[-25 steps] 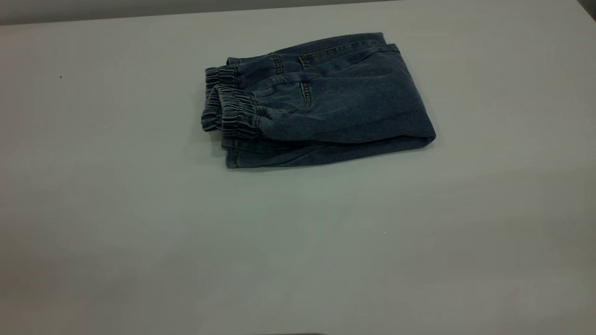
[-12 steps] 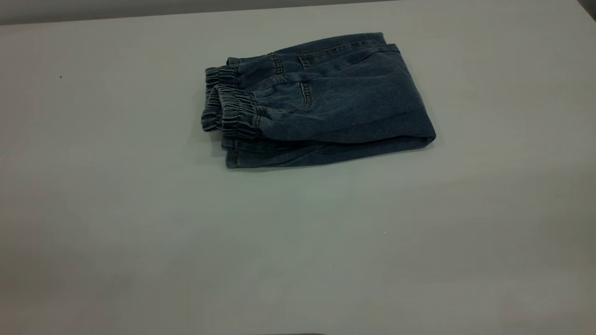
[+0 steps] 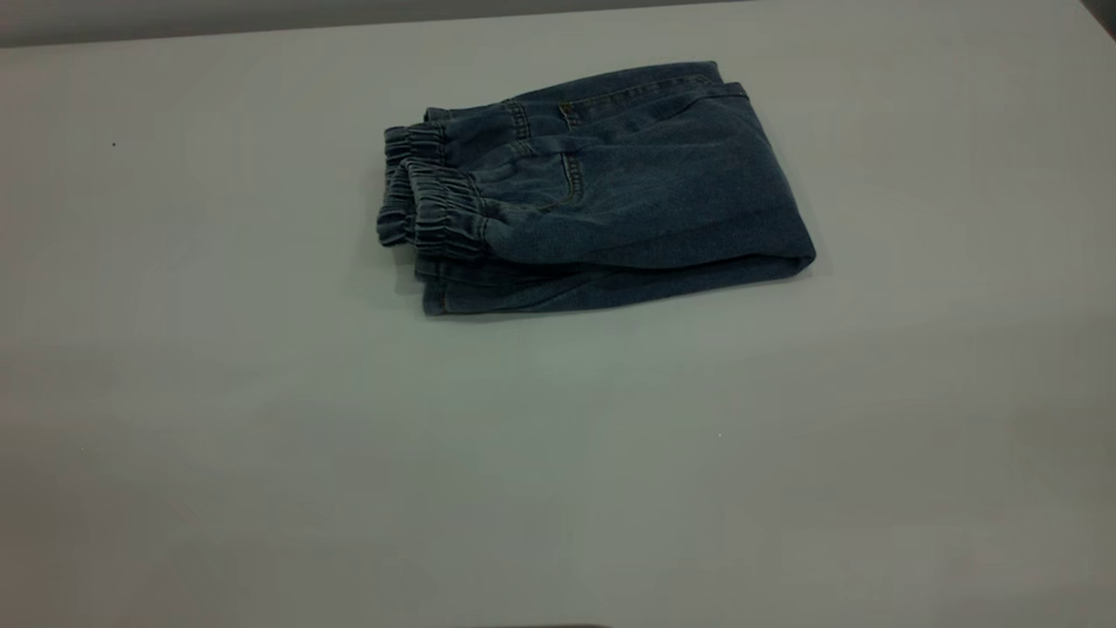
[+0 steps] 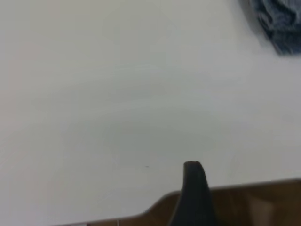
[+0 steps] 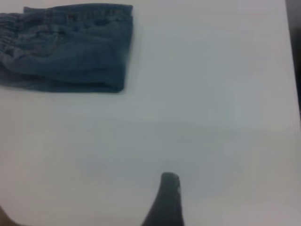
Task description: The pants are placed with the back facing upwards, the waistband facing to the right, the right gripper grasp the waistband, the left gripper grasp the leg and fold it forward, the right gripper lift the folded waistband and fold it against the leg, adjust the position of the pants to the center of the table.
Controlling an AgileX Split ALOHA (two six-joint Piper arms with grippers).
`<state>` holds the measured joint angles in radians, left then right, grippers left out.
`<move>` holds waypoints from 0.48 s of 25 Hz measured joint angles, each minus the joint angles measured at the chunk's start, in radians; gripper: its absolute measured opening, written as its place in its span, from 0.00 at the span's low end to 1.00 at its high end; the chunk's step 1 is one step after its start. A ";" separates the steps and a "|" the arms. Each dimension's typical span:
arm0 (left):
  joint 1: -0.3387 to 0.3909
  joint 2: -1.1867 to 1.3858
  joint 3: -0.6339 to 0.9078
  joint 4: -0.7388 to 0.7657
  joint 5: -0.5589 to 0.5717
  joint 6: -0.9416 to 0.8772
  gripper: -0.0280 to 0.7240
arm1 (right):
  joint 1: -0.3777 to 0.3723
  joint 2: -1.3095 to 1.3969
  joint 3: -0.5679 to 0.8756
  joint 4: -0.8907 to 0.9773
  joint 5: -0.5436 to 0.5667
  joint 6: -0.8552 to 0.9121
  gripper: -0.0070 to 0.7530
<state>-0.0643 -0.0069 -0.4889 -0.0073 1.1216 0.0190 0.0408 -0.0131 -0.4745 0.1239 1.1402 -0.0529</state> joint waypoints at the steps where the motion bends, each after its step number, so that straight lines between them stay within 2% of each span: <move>1: 0.003 -0.009 0.000 0.000 0.000 0.000 0.70 | -0.009 0.000 0.000 0.000 0.000 0.000 0.79; 12: 0.005 -0.011 0.000 0.000 0.002 0.002 0.70 | -0.107 0.000 0.000 0.003 0.000 0.000 0.79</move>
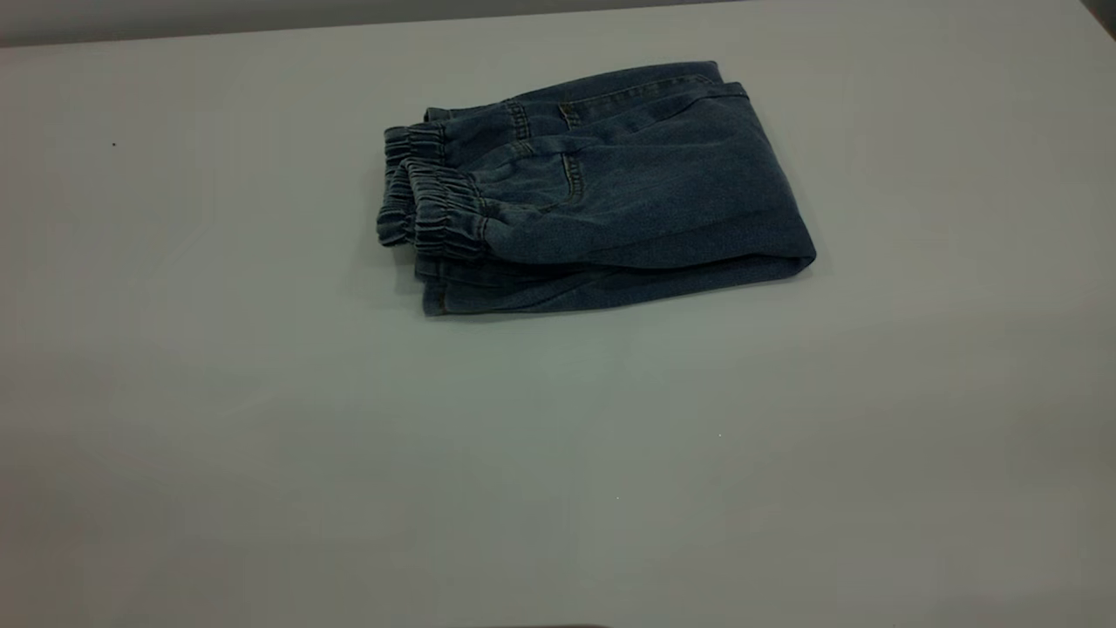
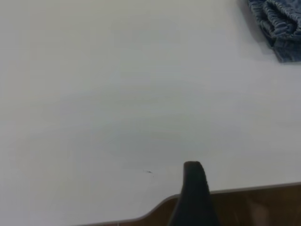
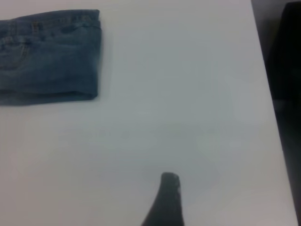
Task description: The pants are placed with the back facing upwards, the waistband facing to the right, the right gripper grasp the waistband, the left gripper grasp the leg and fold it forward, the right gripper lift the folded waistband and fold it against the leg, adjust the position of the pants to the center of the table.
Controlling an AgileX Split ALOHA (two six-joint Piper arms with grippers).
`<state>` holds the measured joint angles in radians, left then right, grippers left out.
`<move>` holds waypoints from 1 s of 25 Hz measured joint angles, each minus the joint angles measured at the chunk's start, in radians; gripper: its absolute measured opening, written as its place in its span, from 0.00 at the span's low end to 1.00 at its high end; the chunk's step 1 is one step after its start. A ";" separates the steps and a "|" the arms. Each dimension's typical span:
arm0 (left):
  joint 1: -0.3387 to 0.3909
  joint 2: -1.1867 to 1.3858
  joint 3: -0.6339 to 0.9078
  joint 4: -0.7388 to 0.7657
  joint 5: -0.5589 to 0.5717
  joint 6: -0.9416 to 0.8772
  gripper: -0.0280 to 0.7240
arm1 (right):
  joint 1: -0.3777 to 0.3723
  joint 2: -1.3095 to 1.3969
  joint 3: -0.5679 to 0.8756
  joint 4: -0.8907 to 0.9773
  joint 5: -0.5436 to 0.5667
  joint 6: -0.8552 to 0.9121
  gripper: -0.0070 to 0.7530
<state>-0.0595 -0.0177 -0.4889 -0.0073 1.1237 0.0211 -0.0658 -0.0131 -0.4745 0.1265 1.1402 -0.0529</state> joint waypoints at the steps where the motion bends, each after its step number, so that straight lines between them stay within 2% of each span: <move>1: 0.000 0.000 0.000 0.000 0.001 0.000 0.70 | -0.001 0.000 0.000 0.000 0.000 0.000 0.79; 18: -0.022 0.000 0.000 0.000 0.001 0.000 0.70 | -0.037 0.000 0.000 0.004 0.000 0.000 0.76; 25: 0.020 0.000 0.000 0.000 0.001 0.000 0.70 | -0.037 0.000 0.000 0.004 0.000 0.000 0.76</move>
